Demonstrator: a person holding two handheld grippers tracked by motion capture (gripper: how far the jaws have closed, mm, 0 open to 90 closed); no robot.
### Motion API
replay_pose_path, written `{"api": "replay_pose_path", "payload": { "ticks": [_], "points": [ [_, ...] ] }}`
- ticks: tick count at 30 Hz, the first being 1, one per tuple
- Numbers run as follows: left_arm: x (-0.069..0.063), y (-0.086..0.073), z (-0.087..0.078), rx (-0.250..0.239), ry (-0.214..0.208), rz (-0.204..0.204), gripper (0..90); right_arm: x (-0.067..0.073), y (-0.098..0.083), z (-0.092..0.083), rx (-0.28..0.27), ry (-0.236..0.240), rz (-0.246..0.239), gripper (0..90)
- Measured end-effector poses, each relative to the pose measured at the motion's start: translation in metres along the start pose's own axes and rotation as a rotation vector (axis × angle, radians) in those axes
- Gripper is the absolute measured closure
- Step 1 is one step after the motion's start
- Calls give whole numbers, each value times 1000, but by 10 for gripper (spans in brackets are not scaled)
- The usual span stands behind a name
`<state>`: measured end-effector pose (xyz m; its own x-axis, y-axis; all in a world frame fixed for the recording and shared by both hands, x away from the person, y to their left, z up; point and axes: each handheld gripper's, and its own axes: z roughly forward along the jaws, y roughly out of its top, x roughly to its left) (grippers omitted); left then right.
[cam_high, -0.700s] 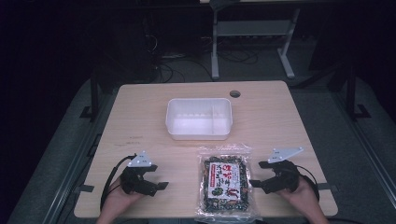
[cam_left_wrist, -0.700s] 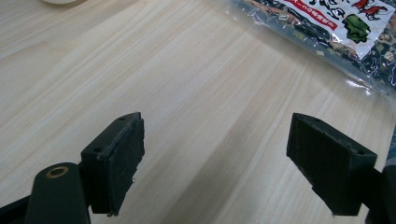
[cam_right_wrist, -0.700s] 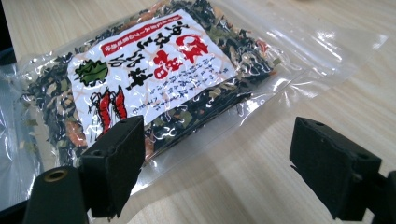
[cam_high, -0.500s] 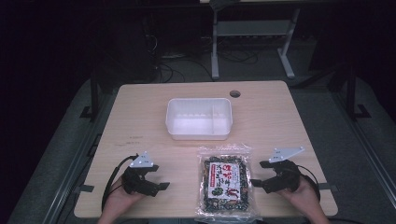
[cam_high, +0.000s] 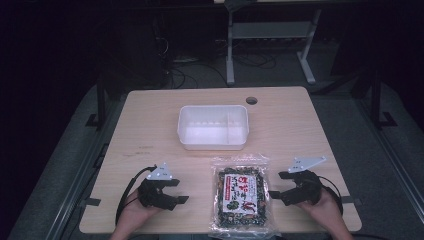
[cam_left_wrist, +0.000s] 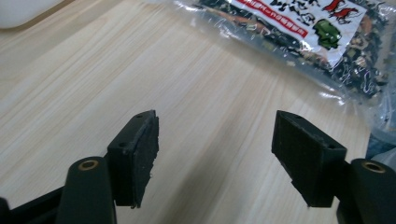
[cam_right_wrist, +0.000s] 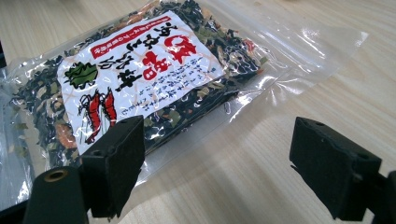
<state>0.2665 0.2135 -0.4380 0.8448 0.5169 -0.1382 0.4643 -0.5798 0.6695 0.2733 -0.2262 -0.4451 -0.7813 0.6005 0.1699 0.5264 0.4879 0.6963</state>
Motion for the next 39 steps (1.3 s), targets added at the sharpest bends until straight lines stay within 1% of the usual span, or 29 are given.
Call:
{"api": "replay_pose_path", "payload": {
  "ticks": [1, 3, 9, 10, 11, 13, 17, 19, 20, 22, 23, 24, 25, 26, 28, 29, 31, 32, 33, 34, 35, 36, 37, 39],
  "points": [
    [-1, 1, 1, 0, -5, 5, 325, 0, 0, 0, 0, 0, 0, 166],
    [-3, 3, 4, 9, -8, 18, 352, -1, 1, -1, -5, -9, 6, 163],
    [-11, 15, 14, 24, -40, 46, 393, -5, 4, -3, -20, -22, 21, 160],
    [-12, 17, 16, 29, -42, 48, 390, -8, 5, -5, -35, -24, 45, 157],
    [-14, 19, 18, 33, -47, 50, 390, -8, 5, -5, -35, -24, 45, 157],
    [-16, 23, 22, 41, -52, 60, 392, -10, 6, -5, -44, -23, 60, 156],
    [-22, 29, 28, 46, -76, 70, 417, -14, 8, -4, -33, -21, 70, 155],
    [-24, 33, 30, 51, -90, 86, 461, -16, 9, -3, -26, -23, 72, 155],
    [-26, 35, 32, 54, -97, 89, 499, -17, 11, -3, -27, -23, 79, 156],
    [-30, 40, 35, 52, -114, 98, 512, -18, 11, -3, -28, -22, 85, 156],
    [-32, 42, 36, 52, -122, 103, 538, -20, 14, -3, -31, -13, 107, 159],
    [-35, 44, 38, 57, -128, 112, 538, -20, 14, -3, -31, -13, 107, 159],
    [-37, 46, 40, 60, -133, 119, 577, -22, 16, -2, -21, -14, 119, 160],
    [-40, 48, 42, 65, -136, 126, 577, -22, 16, -2, -21, -14, 119, 160],
    [-44, 51, 45, 74, -149, 138, 621, -24, 17, -2, -27, -14, 122, 162],
    [-46, 53, 47, 75, -152, 144, 638, -26, 18, -2, -20, -17, 132, 162],
    [-49, 54, 49, 81, -161, 151, 700, -30, 21, -1, -16, -22, 145, 164],
    [-51, 55, 52, 87, -170, 162, 723, -32, 23, -1, -17, -24, 146, 171],
    [-51, 55, 52, 87, -170, 162, 746, -32, 23, -1, -17, -24, 146, 171],
    [-53, 55, 53, 90, -177, 161, 746, -33, 25, -1, -16, -24, 146, 178],
    [-53, 55, 53, 94, -179, 165, 783, -36, 29, 0, -22, -22, 157, 182],
    [-55, 55, 55, 97, -186, 166, 801, -38, 30, 0, -29, -19, 166, 190],
    [-55, 55, 55, 97, -186, 166, 804, -41, 32, 2, -21, -17, 176, 187],
    [-56, 54, 56, 104, -190, 172, 849, -45, 36, 4, -7, -27, 183, 190]
  ]
}}
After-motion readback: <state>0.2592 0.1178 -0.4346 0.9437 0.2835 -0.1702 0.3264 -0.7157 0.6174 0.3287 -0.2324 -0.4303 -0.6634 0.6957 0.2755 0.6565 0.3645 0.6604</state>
